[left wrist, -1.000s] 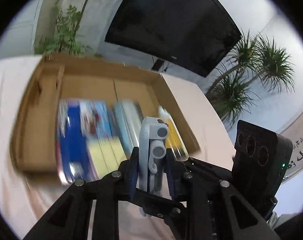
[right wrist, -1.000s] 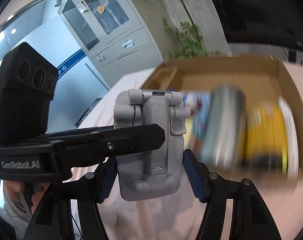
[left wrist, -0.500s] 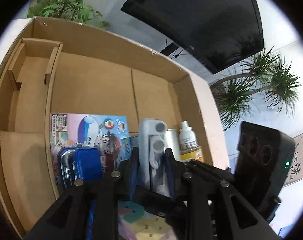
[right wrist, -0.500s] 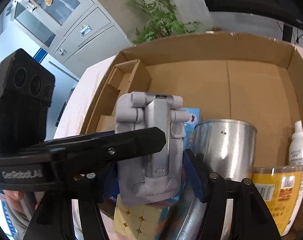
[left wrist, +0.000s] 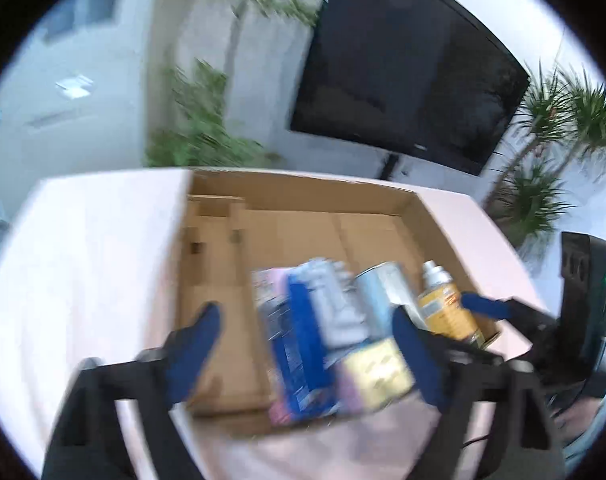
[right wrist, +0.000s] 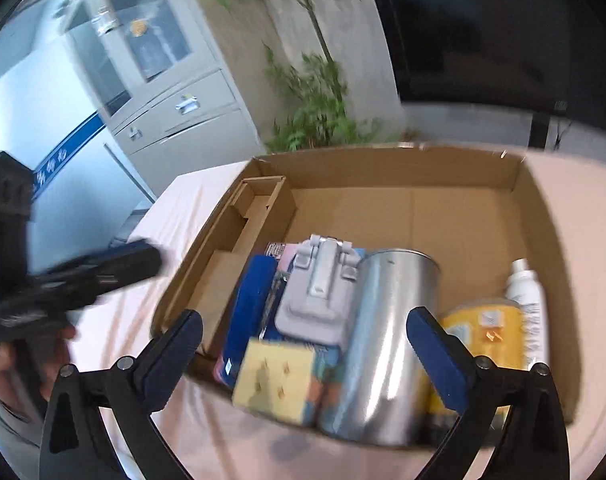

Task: Organize rigid objects
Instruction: 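Place the folding stand in the box beside the stapler, open right gripper, then grasp the white hair dryer by its head with the right gripper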

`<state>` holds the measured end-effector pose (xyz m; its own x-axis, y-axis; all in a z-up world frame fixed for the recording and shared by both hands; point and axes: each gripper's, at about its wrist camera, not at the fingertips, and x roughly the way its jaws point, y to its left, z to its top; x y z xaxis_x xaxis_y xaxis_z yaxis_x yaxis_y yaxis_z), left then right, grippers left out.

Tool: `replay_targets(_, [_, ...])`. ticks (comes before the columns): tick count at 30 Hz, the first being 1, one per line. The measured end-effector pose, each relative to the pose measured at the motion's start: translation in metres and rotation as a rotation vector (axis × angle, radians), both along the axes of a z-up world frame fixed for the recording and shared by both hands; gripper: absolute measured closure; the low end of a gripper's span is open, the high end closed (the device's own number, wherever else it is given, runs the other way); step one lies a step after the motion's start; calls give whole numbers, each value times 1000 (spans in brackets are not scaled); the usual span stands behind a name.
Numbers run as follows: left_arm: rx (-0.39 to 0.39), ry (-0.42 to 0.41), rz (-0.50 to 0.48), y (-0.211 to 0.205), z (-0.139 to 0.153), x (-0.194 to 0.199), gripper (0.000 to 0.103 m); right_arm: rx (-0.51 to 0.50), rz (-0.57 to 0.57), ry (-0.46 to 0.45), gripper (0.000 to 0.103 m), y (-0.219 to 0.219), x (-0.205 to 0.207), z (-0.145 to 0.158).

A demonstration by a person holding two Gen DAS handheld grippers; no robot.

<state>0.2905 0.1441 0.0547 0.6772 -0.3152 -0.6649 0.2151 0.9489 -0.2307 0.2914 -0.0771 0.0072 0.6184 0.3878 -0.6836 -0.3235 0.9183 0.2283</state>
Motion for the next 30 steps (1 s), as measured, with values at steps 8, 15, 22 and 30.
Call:
replay_targets(8, [67, 183, 121, 67, -51, -144, 11, -50, 431, 11, 0, 37, -128, -67])
replay_targets(15, [-168, 254, 239, 87, -98, -224, 11, -218, 793, -122, 1, 118, -191, -102])
replay_targets(22, [-303, 195, 278, 74, -108, -243, 11, -154, 846, 26, 44, 152, -169, -128])
replay_targets(30, [-366, 214, 93, 18, -109, -201, 11, 132, 316, 291, 45, 26, -122, -134])
